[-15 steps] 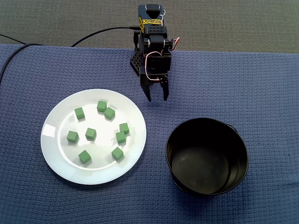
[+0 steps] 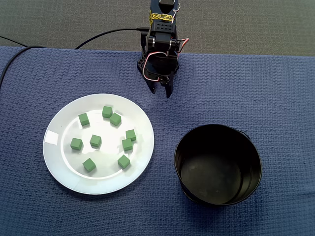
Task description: Pick up the items on the white plate and put them in the black container.
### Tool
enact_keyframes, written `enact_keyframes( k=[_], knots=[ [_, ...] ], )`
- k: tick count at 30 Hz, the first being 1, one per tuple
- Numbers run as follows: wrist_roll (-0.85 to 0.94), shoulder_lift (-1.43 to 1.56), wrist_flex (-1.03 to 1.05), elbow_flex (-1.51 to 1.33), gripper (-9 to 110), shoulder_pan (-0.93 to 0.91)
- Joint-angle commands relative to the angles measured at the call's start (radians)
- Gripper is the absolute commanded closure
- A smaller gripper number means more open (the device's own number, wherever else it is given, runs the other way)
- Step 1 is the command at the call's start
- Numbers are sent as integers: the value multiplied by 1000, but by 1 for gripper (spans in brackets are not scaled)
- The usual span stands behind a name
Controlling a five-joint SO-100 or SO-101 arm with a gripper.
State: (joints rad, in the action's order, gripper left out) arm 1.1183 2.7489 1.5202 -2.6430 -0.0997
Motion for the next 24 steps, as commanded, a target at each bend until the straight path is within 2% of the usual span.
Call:
enact_keyframes(
  k=[1,4,7,10,14,17,19,24],
  knots=[
    [-71,-183,-14,206,88,-109],
    [-106,-322,-38,334,88,-224],
    [-18,-477,-103,413,87,-342],
    [-87,-600,-152,485,84,-442],
    [-245,-690,-152,526,81,-463],
    [-242,-738,-196,535,81,-446],
    [-164,-761,-242,543,82,-439],
    [172,-842,-350,588,84,-417]
  ],
)
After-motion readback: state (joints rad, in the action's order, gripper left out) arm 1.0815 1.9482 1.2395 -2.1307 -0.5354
